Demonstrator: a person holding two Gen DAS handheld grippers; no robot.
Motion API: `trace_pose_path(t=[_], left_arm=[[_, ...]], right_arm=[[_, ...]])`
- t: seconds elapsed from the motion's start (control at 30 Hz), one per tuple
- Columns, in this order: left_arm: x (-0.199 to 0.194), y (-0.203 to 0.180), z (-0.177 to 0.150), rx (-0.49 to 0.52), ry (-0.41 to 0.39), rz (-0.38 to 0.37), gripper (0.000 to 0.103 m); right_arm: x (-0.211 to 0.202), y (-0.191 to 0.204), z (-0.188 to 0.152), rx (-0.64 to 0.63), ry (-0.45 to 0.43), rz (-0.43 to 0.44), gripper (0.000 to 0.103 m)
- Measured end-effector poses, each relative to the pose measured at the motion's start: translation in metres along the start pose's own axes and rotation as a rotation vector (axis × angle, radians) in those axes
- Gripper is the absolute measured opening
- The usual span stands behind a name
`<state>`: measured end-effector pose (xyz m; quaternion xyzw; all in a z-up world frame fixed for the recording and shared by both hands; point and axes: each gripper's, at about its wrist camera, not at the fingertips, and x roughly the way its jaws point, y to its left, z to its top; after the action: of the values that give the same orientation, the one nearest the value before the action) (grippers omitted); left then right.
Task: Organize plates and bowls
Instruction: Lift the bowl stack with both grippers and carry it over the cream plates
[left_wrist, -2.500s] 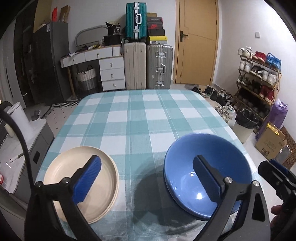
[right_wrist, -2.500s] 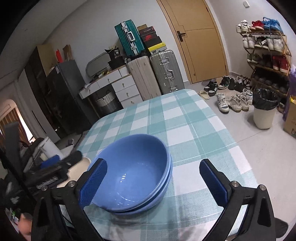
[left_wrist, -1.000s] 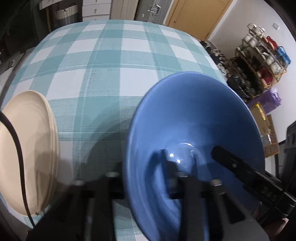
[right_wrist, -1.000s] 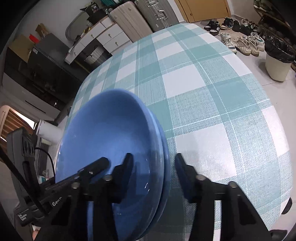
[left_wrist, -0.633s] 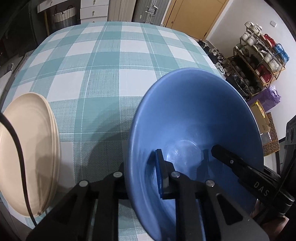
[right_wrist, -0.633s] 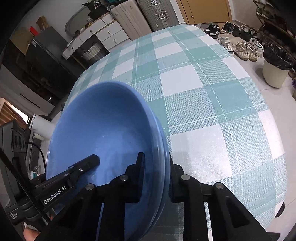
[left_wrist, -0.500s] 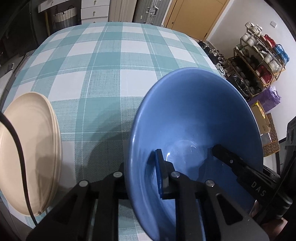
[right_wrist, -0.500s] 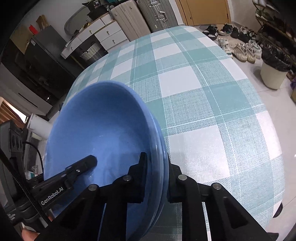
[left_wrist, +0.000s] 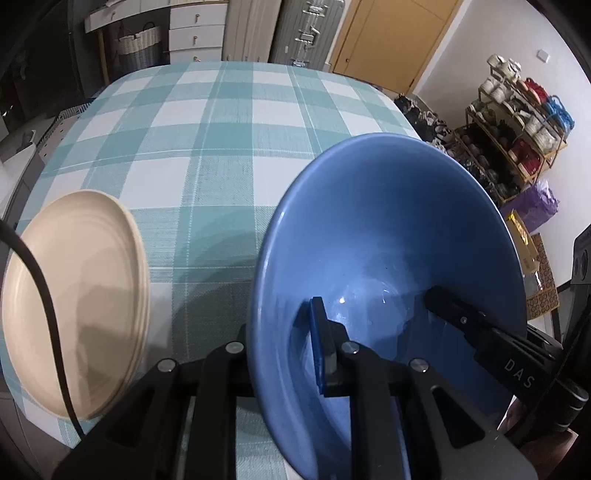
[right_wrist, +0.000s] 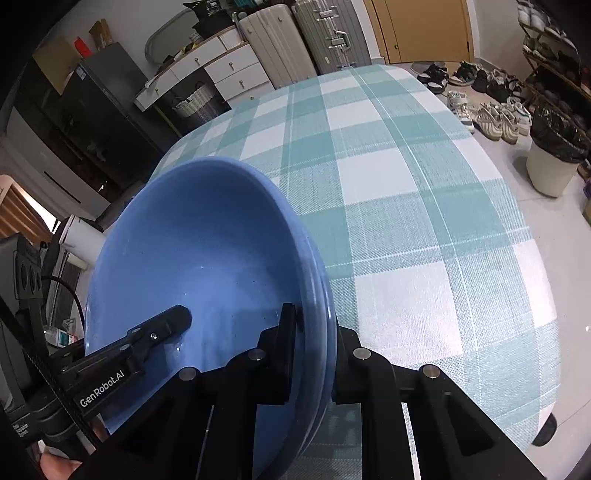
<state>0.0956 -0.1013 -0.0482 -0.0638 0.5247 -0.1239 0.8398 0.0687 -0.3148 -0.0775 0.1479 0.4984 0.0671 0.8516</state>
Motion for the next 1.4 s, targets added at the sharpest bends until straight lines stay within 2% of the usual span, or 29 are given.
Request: trace_pose_path(t=[0.2,0.47,0.7,0.9,1.13,1.4], left_arm=[[-0.021,0.015,0.002,-0.041,-0.034,0.010,0.016],[-0.058,0.048,0.009,-0.100,-0.086,0.044,0.016],[-0.089,0.092,0.013,-0.162,-0.127,0.096,0.017],[-0.104,0.142,0.009,-0.224,-0.138,0.162,0.018],[-0.095,0.190,0.004,-0.285,-0.108,0.189,0.018],[-0.068,0.216,-0.002,-0.325,-0.041,0.165,0.019]], right_arm=[[-0.011,0.024,0.006,-0.042,0.000,0.005,0.014],[-0.021,0.075,0.020,-0.105,0.001,0.048,0.013],[-0.023,0.135,0.027,-0.179,0.007,0.092,0.013],[-0.006,0.190,0.023,-0.240,0.037,0.127,0.013],[0.030,0.242,0.014,-0.290,0.101,0.138,0.013],[0.064,0.258,0.007,-0.316,0.171,0.083,0.013]])
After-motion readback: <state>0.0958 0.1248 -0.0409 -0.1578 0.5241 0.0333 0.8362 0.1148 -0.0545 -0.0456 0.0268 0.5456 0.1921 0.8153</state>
